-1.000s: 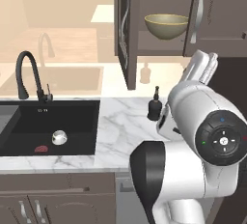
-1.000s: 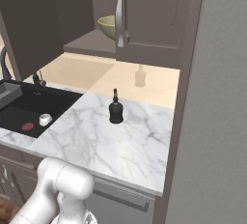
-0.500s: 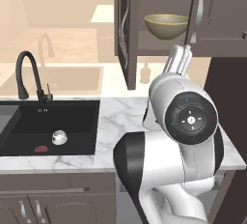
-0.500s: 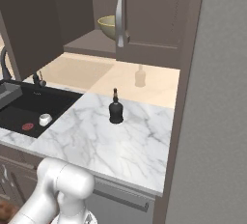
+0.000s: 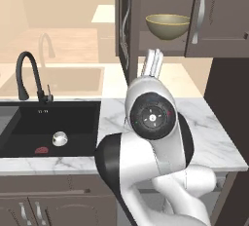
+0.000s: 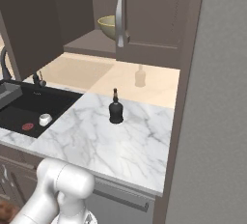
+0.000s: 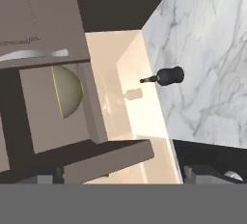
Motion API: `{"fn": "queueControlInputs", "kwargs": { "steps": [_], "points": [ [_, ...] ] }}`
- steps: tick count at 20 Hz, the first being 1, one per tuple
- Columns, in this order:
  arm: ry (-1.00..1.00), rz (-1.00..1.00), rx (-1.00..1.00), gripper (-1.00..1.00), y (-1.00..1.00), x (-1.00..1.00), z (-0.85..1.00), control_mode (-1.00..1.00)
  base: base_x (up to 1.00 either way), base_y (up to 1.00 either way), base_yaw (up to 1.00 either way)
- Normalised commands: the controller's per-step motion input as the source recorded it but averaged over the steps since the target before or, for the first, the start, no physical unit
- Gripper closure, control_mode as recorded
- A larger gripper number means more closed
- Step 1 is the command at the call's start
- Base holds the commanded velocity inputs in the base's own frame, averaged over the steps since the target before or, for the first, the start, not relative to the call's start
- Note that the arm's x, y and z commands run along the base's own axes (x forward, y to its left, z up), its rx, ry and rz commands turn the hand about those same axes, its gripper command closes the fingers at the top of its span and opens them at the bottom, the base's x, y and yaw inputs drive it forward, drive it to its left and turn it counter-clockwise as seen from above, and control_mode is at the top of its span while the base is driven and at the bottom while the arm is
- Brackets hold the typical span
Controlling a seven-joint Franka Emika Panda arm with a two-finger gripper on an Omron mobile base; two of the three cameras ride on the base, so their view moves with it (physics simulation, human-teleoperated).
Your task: Pick the mug and place it in the sink. Pick the bowl and place it in the open cabinet and then close the cabinet.
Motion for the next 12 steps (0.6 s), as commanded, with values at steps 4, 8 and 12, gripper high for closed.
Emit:
{"fn": "queueControlInputs", "kwargs": {
  "steps": [4,8,12],
  "points": [
    [0.0,0.0,0.0,-1.0,0.28,0.37,-0.21,-1.0,0.0,0.0,0.0],
    [0.03,0.0,0.0,-1.0,0.06,0.47,-0.12,-1.0,0.0,0.0,0.0],
    [0.0,0.0,0.0,-1.0,0.03,0.42,-0.12,-1.0,0.0,0.0,0.0]
  ]
}}
